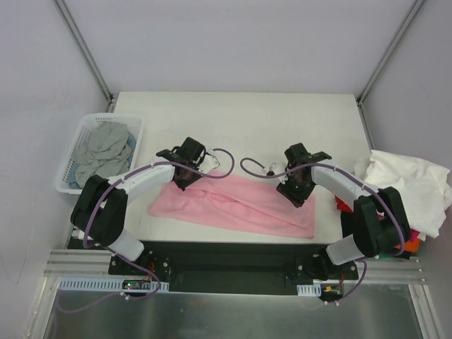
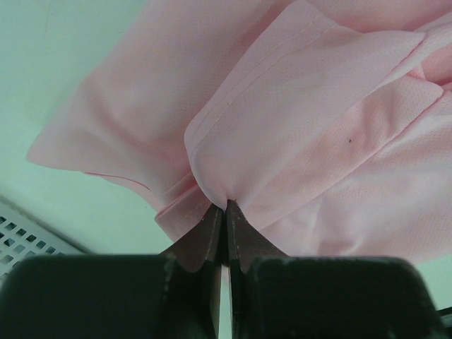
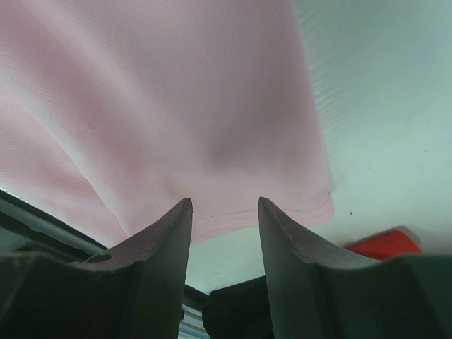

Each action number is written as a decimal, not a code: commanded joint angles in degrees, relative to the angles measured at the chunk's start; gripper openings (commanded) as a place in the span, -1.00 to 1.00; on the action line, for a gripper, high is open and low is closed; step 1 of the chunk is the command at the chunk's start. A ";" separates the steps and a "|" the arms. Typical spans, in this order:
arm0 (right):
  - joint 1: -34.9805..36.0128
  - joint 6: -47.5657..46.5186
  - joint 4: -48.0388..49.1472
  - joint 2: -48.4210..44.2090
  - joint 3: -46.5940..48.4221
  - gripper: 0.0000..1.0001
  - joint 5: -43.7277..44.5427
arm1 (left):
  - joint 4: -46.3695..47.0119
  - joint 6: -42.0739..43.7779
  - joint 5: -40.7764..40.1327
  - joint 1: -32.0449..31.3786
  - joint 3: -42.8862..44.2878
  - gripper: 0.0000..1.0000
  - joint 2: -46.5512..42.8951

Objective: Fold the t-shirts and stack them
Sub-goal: Fold the other side of the tshirt into a rectangle

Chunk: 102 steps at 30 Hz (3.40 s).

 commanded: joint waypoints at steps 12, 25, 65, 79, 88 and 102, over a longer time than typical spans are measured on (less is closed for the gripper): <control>-0.72 -0.40 4.72 5.71 -0.33 -0.11 0.95 | -1.17 1.86 -2.02 -0.57 -2.77 -1.00 -7.58; -2.74 -1.10 6.74 13.53 5.92 -0.16 4.11 | -1.70 1.51 -0.70 -0.66 -4.08 -1.00 -8.46; -4.59 -0.93 6.65 17.67 10.14 -0.18 6.48 | -14.27 2.38 4.93 -2.42 -3.03 -0.21 -12.94; -4.59 -0.84 7.36 17.14 9.00 -0.19 6.48 | -4.88 5.28 -0.43 -2.16 3.21 -0.14 -9.27; -4.59 -0.49 6.57 16.18 8.73 -0.19 5.52 | 6.56 7.31 -4.13 -0.31 5.05 -0.15 0.57; -4.59 -0.66 6.92 14.77 6.97 -0.19 4.99 | 5.86 4.23 0.18 -0.75 -5.31 -0.20 -2.21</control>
